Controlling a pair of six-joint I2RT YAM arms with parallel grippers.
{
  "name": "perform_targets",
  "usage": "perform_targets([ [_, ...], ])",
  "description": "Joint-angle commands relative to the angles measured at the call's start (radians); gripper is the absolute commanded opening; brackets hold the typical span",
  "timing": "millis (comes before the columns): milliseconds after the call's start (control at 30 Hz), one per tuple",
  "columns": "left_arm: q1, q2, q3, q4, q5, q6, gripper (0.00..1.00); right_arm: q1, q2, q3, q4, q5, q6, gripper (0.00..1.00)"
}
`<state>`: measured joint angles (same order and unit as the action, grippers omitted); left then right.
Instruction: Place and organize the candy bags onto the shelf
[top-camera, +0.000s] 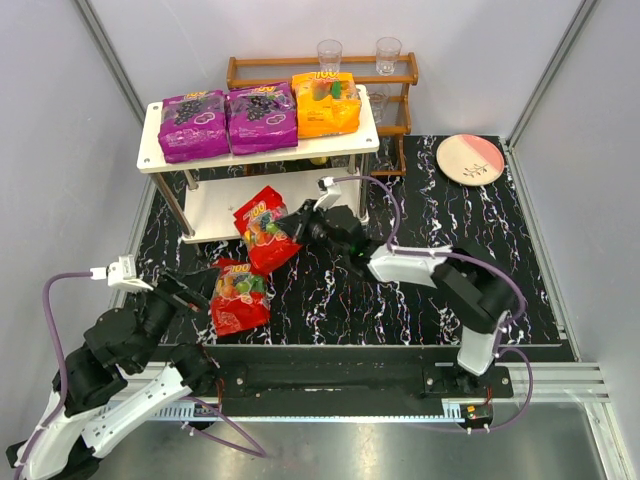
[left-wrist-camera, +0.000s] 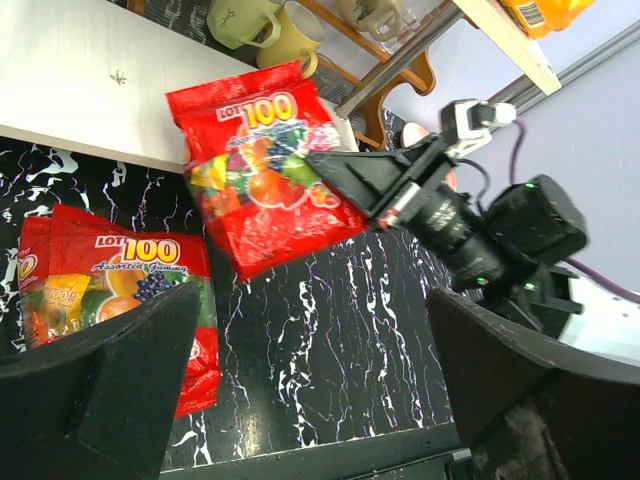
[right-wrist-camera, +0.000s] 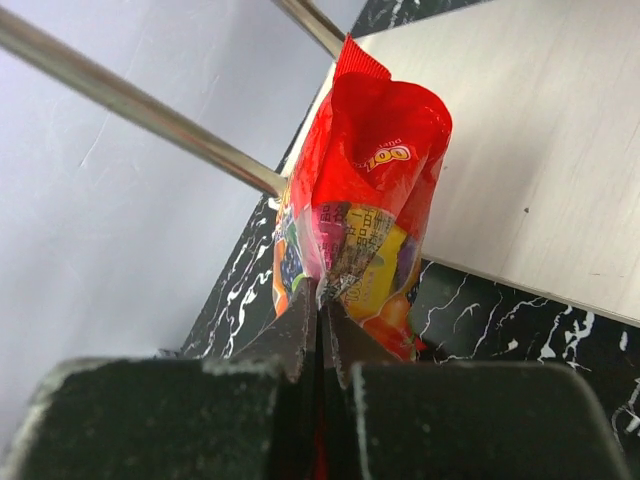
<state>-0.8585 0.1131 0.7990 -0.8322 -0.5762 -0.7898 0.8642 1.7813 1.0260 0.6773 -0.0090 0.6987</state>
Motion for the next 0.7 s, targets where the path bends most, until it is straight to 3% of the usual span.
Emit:
perform_targets([
  [0,0.003,-0.020,0.040,-0.001,-0.019,0.017,0.99,-0.001,0.107,0.139,0.220,0.070,0.128,0.00],
  [367,0.003,-0.026,0.060,-0.007,-0.028,0.029,0.99,-0.014,0.368,0.411,0.222,0.194,0.297,0.00],
  [667,0.003,-0.035,0.081,-0.010,-0.056,0.041,0.99,-0.014,0.490,0.692,-0.145,0.248,0.327,0.00],
])
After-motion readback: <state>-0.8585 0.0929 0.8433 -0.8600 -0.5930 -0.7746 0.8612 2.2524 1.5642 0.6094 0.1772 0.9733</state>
